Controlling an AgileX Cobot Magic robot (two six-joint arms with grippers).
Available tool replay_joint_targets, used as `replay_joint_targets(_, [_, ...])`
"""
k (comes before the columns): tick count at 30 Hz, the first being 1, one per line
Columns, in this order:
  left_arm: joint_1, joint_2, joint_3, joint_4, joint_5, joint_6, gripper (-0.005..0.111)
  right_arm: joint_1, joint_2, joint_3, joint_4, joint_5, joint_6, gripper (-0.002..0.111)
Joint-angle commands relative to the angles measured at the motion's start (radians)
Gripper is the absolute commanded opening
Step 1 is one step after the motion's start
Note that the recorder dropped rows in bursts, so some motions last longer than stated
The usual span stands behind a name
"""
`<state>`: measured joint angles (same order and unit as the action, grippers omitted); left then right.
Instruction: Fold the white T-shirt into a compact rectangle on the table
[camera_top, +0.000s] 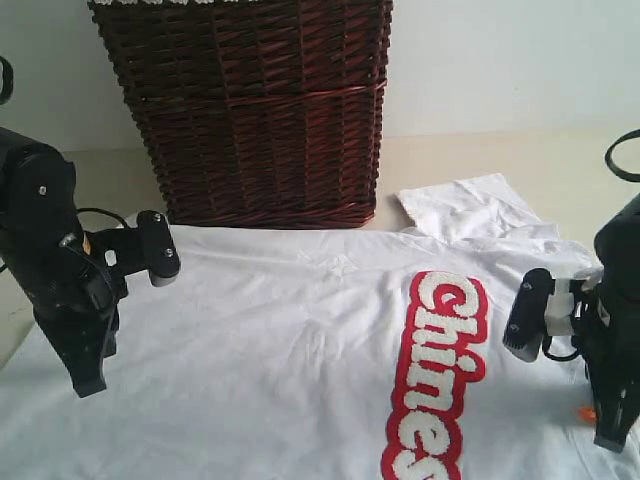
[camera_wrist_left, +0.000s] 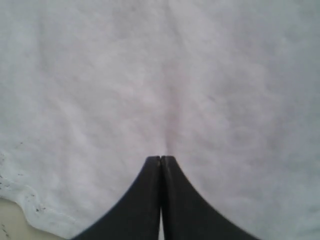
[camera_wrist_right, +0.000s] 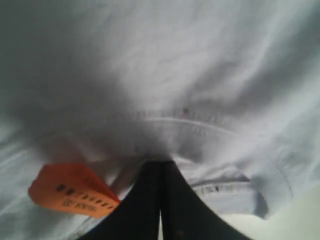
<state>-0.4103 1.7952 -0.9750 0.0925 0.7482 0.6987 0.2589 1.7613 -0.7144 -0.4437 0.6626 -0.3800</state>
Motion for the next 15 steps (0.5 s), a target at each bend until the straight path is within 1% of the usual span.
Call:
replay_joint_targets(1, [0.002,-0.003,0.000,-0.009,-0.008,0.004,0.000,-0.005,0.070,0.008,-0.230,-0.040,0.118,0.000])
replay_joint_targets(2, [0.002,-0.003,0.000,0.001,-0.008,0.008,0.000,-0.005,0.083,0.008,-0.290,-0.040,0.175,0.000])
replay_joint_targets(5, [0.002,-0.003,0.004,0.028,0.011,0.011,0.000,-0.005,0.095,0.008,-0.546,-0.062,0.380,0.000])
replay_joint_targets(7, [0.002,-0.003,0.017,0.029,0.043,0.070,0.000,-0.005,0.095,0.008,-0.715,-0.110,0.482,0.000])
replay_joint_targets(9, [0.002,-0.003,0.043,0.029,0.071,0.159,0.000,-0.005,0.091,0.008,-0.826,-0.182,0.548,0.000])
replay_joint_targets(11, [0.002,-0.003,0.073,0.029,0.064,0.209,0.000,-0.005,0.091,-0.008,-0.853,-0.238,0.566,0.000])
replay_joint_targets(15, [0.002,-0.003,0.115,0.040,0.009,0.265,0.001,-0.005,0.088,-0.066,-0.855,-0.248,0.548,0.000])
